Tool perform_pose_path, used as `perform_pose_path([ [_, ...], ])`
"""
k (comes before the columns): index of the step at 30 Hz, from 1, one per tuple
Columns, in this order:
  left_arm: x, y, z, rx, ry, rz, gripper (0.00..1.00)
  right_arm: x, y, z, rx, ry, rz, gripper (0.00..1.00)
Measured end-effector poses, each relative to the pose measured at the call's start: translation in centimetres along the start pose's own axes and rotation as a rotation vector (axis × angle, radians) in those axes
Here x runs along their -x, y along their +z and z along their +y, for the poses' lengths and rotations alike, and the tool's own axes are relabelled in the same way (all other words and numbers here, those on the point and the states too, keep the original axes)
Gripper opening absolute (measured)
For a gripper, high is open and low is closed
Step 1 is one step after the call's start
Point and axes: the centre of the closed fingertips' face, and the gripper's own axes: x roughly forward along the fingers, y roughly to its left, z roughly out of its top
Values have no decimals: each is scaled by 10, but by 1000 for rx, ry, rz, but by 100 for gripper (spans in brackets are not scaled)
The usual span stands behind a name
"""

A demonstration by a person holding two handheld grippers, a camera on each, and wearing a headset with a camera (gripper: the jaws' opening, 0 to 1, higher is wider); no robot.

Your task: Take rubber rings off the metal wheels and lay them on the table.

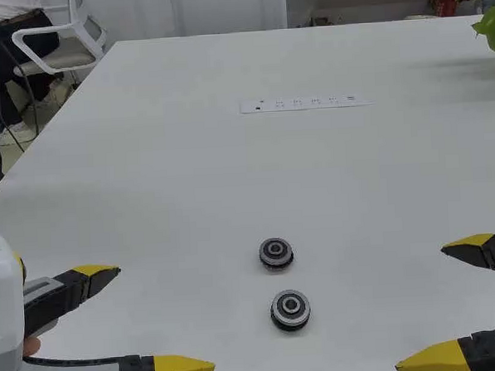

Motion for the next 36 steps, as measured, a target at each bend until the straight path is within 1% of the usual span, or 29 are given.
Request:
perform_pose_path([
  [5,0,0,1,8,5,-6,100,-1,-1,2,4,12,9,95],
  [11,-1,-2,-2,6,-10,5,100,1,-1,-2,-3,-11,-1,95],
  [14,0,-3,-2,6,-11,6,100,1,-1,-2,-1,-14,2,95],
  [20,1,-1,2,14,8,-5,100,-1,-1,2,-2,13,6,95],
  [27,0,-1,0,15,-5,-4,100,0,0,1,-13,7,-3,95],
  [32,0,-2,-1,29,-15,1,100,-1,-3,1,-9,10,13,95],
  [36,-1,-2,-2,24,-22,3,100,-1,-2,1,-14,10,7,95],
])
